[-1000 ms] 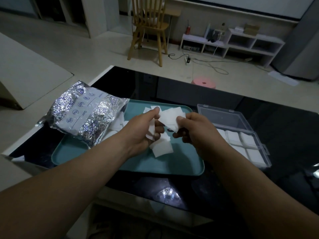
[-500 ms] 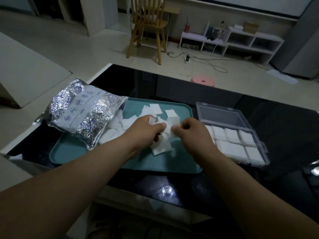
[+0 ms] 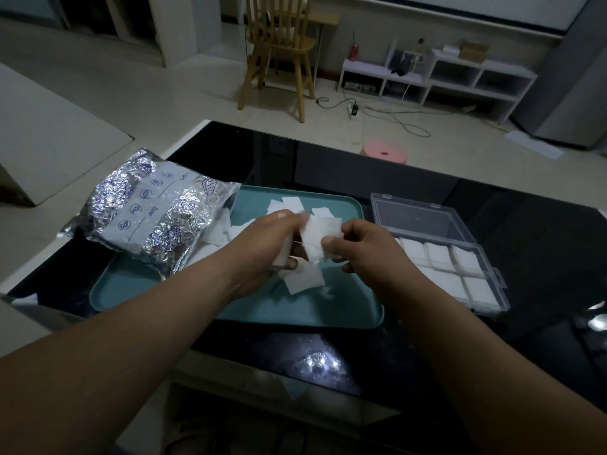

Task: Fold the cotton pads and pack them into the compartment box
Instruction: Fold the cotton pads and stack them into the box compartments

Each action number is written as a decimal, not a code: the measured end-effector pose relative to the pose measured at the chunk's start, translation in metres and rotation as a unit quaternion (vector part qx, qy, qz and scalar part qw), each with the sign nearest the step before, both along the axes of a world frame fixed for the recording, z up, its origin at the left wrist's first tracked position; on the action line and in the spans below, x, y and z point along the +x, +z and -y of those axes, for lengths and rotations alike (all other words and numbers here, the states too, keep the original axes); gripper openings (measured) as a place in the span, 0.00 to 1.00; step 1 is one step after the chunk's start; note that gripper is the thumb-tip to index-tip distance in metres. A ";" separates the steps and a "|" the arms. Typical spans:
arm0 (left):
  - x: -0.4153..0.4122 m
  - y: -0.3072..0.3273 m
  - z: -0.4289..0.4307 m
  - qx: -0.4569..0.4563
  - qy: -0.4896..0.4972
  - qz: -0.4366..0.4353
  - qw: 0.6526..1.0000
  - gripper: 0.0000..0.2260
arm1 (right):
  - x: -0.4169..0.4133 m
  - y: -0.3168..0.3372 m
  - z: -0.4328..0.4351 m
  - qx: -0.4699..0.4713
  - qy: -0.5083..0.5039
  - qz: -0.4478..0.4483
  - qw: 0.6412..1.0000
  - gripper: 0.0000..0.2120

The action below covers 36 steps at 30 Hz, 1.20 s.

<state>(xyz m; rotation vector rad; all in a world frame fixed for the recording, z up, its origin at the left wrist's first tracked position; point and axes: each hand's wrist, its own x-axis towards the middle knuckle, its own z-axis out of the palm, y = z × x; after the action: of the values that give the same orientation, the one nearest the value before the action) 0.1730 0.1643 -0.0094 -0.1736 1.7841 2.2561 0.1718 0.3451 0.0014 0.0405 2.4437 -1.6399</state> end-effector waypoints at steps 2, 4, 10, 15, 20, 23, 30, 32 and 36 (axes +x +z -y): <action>0.001 0.004 -0.001 0.080 0.008 0.035 0.996 0.10 | 0.000 0.000 0.000 -0.004 -0.002 -0.003 1.000 0.07; 0.001 0.002 -0.001 0.084 -0.007 0.031 0.996 0.09 | 0.001 0.001 0.001 -0.017 -0.003 -0.006 1.000 0.06; 0.003 -0.002 -0.006 0.085 -0.012 0.025 0.996 0.10 | 0.006 0.005 0.009 -0.061 0.024 -0.005 0.998 0.05; 0.002 -0.003 -0.005 0.048 0.008 0.012 0.999 0.08 | 0.006 0.005 0.011 -0.065 0.002 -0.001 0.998 0.08; 0.001 -0.003 -0.004 0.037 -0.005 0.038 0.999 0.17 | 0.007 0.004 0.009 -0.067 0.000 -0.003 0.998 0.09; -0.001 -0.005 -0.004 0.056 0.002 0.055 0.997 0.18 | 0.008 0.006 0.010 -0.067 0.007 -0.012 0.998 0.14; -0.003 -0.004 -0.002 0.072 0.053 0.089 0.992 0.13 | 0.001 -0.001 0.009 -0.135 -0.029 0.027 0.990 0.13; -0.004 -0.005 0.000 0.095 0.051 0.113 0.988 0.11 | -0.003 -0.005 0.008 -0.172 -0.054 0.070 0.981 0.14; -0.002 -0.004 -0.001 0.113 0.023 0.129 0.985 0.04 | -0.005 -0.016 0.011 -0.211 -0.062 0.137 0.966 0.12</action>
<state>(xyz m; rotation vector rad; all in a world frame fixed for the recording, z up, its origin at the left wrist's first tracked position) 0.1707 0.1650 -0.0136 -0.4437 1.3978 2.3245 0.1664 0.3342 -0.0142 0.3377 1.8863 -2.0198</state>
